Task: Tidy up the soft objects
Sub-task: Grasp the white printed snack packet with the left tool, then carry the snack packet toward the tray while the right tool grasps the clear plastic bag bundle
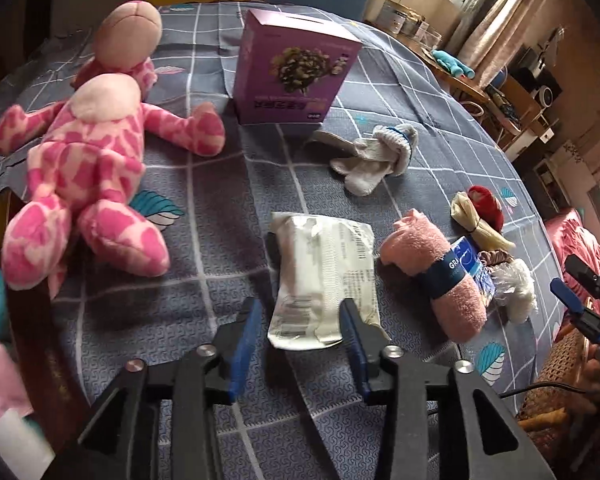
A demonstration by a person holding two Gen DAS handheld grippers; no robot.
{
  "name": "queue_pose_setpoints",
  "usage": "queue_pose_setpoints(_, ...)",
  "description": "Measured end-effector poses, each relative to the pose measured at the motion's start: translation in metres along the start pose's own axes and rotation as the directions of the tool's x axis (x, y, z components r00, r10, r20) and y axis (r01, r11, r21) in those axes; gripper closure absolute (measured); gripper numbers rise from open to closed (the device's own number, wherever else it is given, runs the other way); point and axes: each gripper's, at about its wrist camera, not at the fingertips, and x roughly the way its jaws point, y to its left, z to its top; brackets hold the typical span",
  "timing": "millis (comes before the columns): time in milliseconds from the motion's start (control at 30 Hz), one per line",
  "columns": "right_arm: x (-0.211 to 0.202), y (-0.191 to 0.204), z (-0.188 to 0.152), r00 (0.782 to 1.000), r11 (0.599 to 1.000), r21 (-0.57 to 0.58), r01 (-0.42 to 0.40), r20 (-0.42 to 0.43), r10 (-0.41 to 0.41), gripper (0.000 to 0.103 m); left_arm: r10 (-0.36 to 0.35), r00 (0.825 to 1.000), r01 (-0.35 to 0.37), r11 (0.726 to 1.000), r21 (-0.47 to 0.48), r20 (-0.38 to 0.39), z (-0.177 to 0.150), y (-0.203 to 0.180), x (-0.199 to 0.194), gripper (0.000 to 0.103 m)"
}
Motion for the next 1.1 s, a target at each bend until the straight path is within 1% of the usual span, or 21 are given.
queue_pose_setpoints(33,0.0,0.0,0.0,1.0,1.0,0.001,0.003,-0.002,-0.003,0.031,0.014,1.0,-0.013,1.0,-0.006,0.009,-0.002,0.004,-0.003,0.037)
queue_pose_setpoints(67,0.0,0.0,-0.001,1.0,1.0,0.0,0.005,-0.003,-0.005,0.031,0.027,0.999,-0.026,1.0,-0.013,0.025,-0.004,0.007,-0.007,0.036)
queue_pose_setpoints(100,0.001,0.0,-0.001,1.0,1.0,0.0,0.009,-0.005,-0.009,0.031,0.043,0.998,-0.043,0.999,-0.004,0.048,-0.004,0.005,-0.011,0.035)
queue_pose_setpoints(167,0.001,0.0,-0.001,1.0,1.0,0.002,0.018,-0.009,-0.018,0.031,0.062,0.994,-0.065,0.997,0.034,0.09,-0.001,-0.003,-0.018,0.029)
queue_pose_setpoints(267,0.001,0.001,-0.001,1.0,1.0,-0.001,0.027,-0.007,-0.027,0.031,0.045,0.995,-0.051,0.996,0.071,0.087,0.007,-0.02,-0.012,0.028)
queue_pose_setpoints(333,0.001,0.001,-0.002,1.0,1.0,0.0,0.03,-0.007,-0.03,0.031,0.087,0.992,-0.097,0.989,0.116,0.093,0.013,-0.033,-0.003,0.028)
queue_pose_setpoints(400,0.001,0.001,-0.002,1.0,1.0,0.0,0.027,-0.012,-0.027,0.031,0.11,0.992,-0.118,0.981,0.153,0.063,0.016,-0.041,0.013,0.028)
queue_pose_setpoints(433,0.001,0.0,-0.002,1.0,1.0,0.002,0.027,-0.015,-0.027,0.031,0.124,0.991,-0.129,0.977,0.167,0.043,0.018,-0.045,0.023,0.031)
queue_pose_setpoints(467,0.001,0.0,-0.002,0.999,1.0,0.002,0.027,-0.018,-0.027,0.031,0.155,0.988,-0.155,0.97,0.189,0.015,0.018,-0.047,0.034,0.039)
queue_pose_setpoints(500,0.002,0.0,-0.001,1.0,1.0,0.001,0.02,-0.023,-0.02,0.031,0.184,0.983,-0.179,0.964,0.198,-0.006,0.019,-0.047,0.044,0.04)
queue_pose_setpoints(533,0.003,-0.001,-0.001,0.999,1.0,0.005,0.01,-0.032,-0.01,0.031,0.194,0.981,-0.186,0.963,0.197,-0.026,0.018,-0.046,0.052,0.044)
queue_pose_setpoints(567,0.004,-0.002,-0.001,0.999,1.0,0.014,0.004,-0.042,-0.003,0.031,0.179,0.983,-0.17,0.967,0.192,-0.033,0.017,-0.045,0.056,0.045)
queue_pose_setpoints(633,0.005,-0.006,0.001,0.999,0.999,0.034,-0.006,-0.05,0.008,0.031,0.172,0.985,-0.168,0.965,0.202,-0.002,0.014,-0.045,0.055,0.046)
queue_pose_setpoints(667,0.006,-0.009,0.002,0.998,0.999,0.048,-0.011,-0.06,0.014,0.031,0.163,0.987,-0.16,0.969,0.191,0.003,0.013,-0.042,0.052,0.046)
queue_pose_setpoints(733,0.01,-0.012,0.003,0.996,0.998,0.062,-0.014,-0.092,0.02,0.031,0.151,0.988,-0.152,0.974,0.166,0.017,0.01,-0.036,0.045,0.046)
queue_pose_setpoints(800,0.012,-0.012,0.007,0.994,0.999,0.042,-0.007,-0.112,0.012,0.031,0.137,0.99,-0.142,0.978,0.15,0.044,0.006,-0.029,0.032,0.046)
queue_pose_setpoints(867,0.012,-0.009,0.013,0.992,1.0,0.002,0.021,-0.124,-0.02,0.031,0.107,0.992,-0.115,0.985,0.128,0.074,0.001,-0.021,0.017,0.046)
queue_pose_setpoints(933,0.01,-0.006,0.021,0.991,0.998,-0.038,0.041,-0.129,-0.045,0.031,0.095,0.99,-0.108,0.987,0.122,0.107,-0.005,-0.016,0.001,0.046)
queue_pose_setpoints(1000,0.008,-0.002,0.031,0.988,0.993,-0.095,0.065,-0.134,-0.078,0.031,0.069,0.989,-0.083,0.99,0.11,0.129,-0.012,-0.008,-0.013,0.046)
queue_pose_setpoints(1033,0.01,0.0,0.034,0.984,0.988,-0.128,0.086,-0.146,-0.104,0.031,0.06,0.989,-0.074,0.992,0.103,0.134,-0.014,-0.007,-0.018,0.046)
queue_pose_setpoints(1100,0.018,0.004,0.039,0.967,0.969,-0.204,0.14,-0.185,-0.178,0.031,0.036,0.989,-0.048,0.995,0.087,0.141,-0.022,-0.002,-0.028,0.046)
